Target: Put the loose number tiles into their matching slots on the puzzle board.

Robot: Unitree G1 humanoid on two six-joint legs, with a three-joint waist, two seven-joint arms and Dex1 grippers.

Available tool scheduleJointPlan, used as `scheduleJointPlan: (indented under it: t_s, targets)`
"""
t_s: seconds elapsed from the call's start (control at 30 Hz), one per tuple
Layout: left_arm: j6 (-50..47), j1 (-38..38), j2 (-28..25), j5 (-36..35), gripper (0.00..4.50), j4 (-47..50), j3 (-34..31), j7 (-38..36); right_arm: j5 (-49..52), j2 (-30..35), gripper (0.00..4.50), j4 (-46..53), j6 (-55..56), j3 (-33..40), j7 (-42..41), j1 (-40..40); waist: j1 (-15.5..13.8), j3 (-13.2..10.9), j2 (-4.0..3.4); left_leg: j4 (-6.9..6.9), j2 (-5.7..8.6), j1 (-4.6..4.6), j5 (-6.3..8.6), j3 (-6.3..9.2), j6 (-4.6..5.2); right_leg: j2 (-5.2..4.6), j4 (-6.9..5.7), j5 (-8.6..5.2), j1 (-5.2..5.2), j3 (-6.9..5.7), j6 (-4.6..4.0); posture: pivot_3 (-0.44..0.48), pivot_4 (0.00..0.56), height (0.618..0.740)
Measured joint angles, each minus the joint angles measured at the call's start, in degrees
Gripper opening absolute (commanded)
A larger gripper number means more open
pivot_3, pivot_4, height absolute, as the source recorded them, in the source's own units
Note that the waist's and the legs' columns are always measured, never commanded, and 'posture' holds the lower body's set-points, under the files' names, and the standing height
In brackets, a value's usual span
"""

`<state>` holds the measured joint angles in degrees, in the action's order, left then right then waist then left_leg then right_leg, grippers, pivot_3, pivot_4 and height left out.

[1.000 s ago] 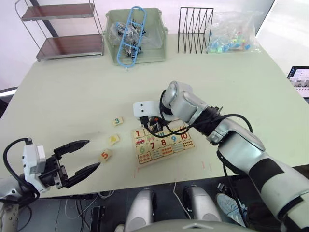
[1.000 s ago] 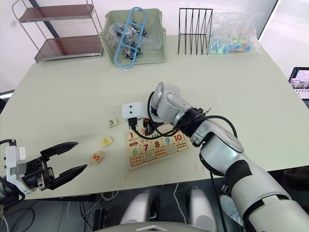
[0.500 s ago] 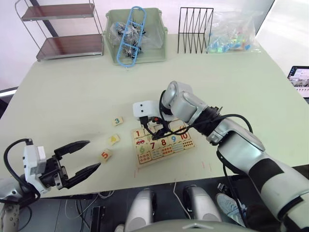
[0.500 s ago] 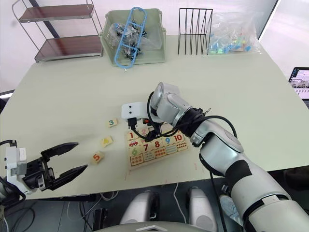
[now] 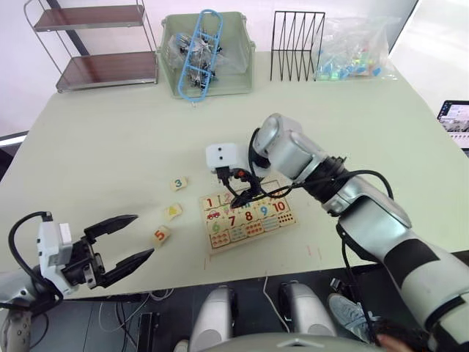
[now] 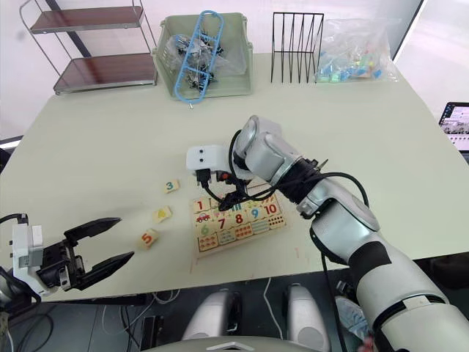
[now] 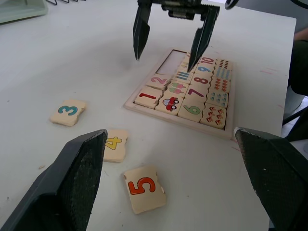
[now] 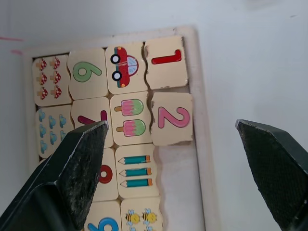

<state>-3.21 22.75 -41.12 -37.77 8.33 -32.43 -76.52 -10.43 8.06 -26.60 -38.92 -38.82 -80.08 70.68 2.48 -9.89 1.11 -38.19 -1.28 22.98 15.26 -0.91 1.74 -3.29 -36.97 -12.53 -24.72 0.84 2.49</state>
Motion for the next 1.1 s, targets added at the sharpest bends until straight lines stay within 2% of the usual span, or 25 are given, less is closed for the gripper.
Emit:
scheduleJointPlan:
  t_s: [0.17,0.2,0.3,0.4,0.43,0.5,0.53,1.1]
  targets:
    - [0.07,-0.17,0.02,0.11,4.50,-0.07,0.07,-0.07,1.94,3.79,4.46,4.32,-2.32,1.88,0.68,-2.79,-0.02,0.00,0.00,0.00,0.02,0.01,0.00,-0.01,0.00,-0.27,0.00,0.00,0.00,-0.02,0.00,0.000,0.150,0.740]
    - [0.07,-0.22,0.02,0.15,4.50,-0.12,0.09,-0.10,2.18,4.46,4.23,5.04,-2.54,2.28,0.88,-3.36,-0.03,0.00,0.00,0.00,0.04,0.01,0.00,-0.02,0.00,-0.28,0.00,0.00,0.00,-0.02,0.00,0.000,0.150,0.740]
    - [0.07,-0.64,0.02,0.35,4.50,-0.47,0.15,-0.31,2.82,5.57,3.29,6.38,-3.45,3.39,2.01,-4.21,0.05,0.00,0.00,0.00,0.05,0.00,0.00,-0.07,0.01,-0.27,0.00,0.00,0.00,-0.06,0.01,0.000,0.150,0.740]
    - [0.07,-1.25,0.00,0.42,4.50,-0.52,0.37,-0.51,3.33,6.32,1.55,8.22,-2.92,4.07,3.97,-5.56,0.01,0.02,0.03,0.00,0.05,0.00,0.00,-0.09,0.01,-0.25,0.00,0.01,0.00,-0.23,0.01,0.000,0.150,0.740]
    - [0.07,-1.30,0.00,0.43,4.50,-0.52,0.45,-0.53,3.46,6.46,1.28,8.32,-2.69,4.12,4.53,-6.09,0.01,0.02,0.03,0.00,0.07,0.00,0.00,-0.10,0.01,-0.26,0.00,0.01,0.00,-0.25,0.02,0.000,0.150,0.740]
    - [0.07,-1.34,0.00,0.46,4.50,-0.54,0.51,-0.59,3.86,6.99,0.17,8.39,-2.14,4.36,5.90,-7.73,-0.02,0.01,0.02,0.00,0.12,0.01,0.01,-0.13,0.02,-0.30,0.02,0.02,0.00,-0.25,0.04,0.000,0.150,0.740]
    - [0.07,-1.33,-0.01,0.47,4.50,-0.57,0.52,-0.67,4.01,7.35,0.05,8.43,-2.12,4.41,6.40,-8.29,-0.02,0.01,0.02,0.00,0.13,0.01,0.01,-0.16,0.03,-0.32,0.03,0.02,0.00,-0.25,0.04,0.000,0.150,0.740]
    - [0.05,-1.58,-0.18,0.51,4.50,-0.71,0.52,-0.88,6.47,9.49,0.05,12.04,-2.11,5.42,8.49,-11.32,-0.07,0.01,0.03,-0.01,0.14,0.04,0.03,0.13,0.07,-0.30,0.02,0.03,0.06,-0.56,0.07,0.000,0.150,0.740]
